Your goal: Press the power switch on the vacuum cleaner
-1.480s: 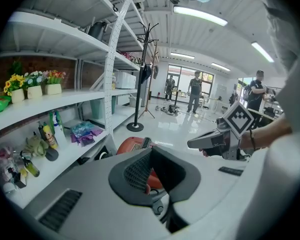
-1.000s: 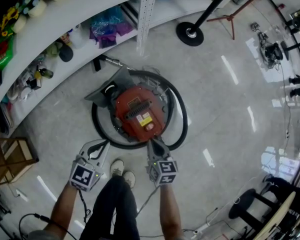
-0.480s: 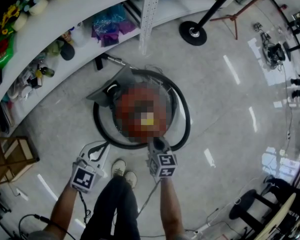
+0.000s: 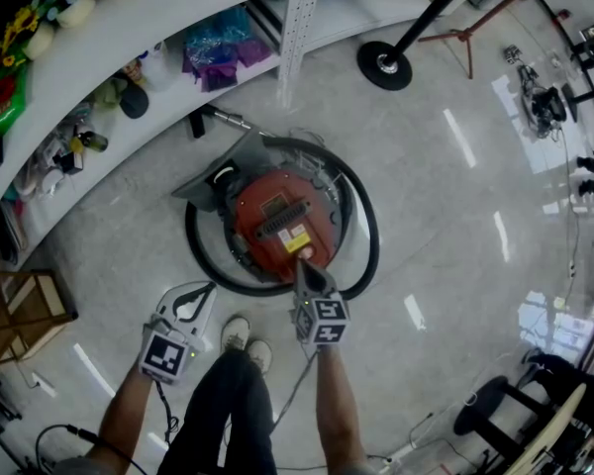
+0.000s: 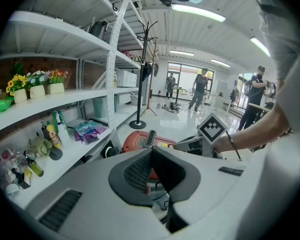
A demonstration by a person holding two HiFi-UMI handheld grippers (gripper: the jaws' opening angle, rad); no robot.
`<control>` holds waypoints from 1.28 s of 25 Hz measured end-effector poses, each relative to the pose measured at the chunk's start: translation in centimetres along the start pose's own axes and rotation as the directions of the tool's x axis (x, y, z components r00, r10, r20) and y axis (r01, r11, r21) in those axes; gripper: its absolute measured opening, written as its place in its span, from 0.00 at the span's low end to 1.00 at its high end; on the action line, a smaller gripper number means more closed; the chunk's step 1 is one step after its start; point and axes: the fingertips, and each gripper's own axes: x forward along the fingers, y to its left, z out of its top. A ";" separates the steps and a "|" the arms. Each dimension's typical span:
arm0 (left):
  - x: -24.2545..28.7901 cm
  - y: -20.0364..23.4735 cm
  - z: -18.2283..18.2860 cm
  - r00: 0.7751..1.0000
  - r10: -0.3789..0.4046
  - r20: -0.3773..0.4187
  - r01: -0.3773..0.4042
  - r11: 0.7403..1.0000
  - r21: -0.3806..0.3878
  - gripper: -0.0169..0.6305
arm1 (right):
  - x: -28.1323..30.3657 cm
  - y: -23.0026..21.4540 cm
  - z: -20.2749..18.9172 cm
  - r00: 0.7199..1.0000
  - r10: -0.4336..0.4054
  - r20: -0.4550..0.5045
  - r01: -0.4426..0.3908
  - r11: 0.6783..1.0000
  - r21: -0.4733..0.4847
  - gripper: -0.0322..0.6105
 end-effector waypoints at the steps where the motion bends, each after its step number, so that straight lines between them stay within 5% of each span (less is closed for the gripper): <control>1: 0.0 0.1 0.0 1.000 0.003 0.001 -0.003 1.000 -0.001 0.04 | 0.1 -0.1 -0.2 1.000 -0.002 -0.004 0.002 1.000 0.002 0.07; 32: -0.7 1.7 -1.3 0.999 0.047 0.003 -0.047 0.998 -0.041 0.04 | 0.9 -0.3 -1.5 0.998 -0.028 -0.048 0.028 1.000 -0.005 0.07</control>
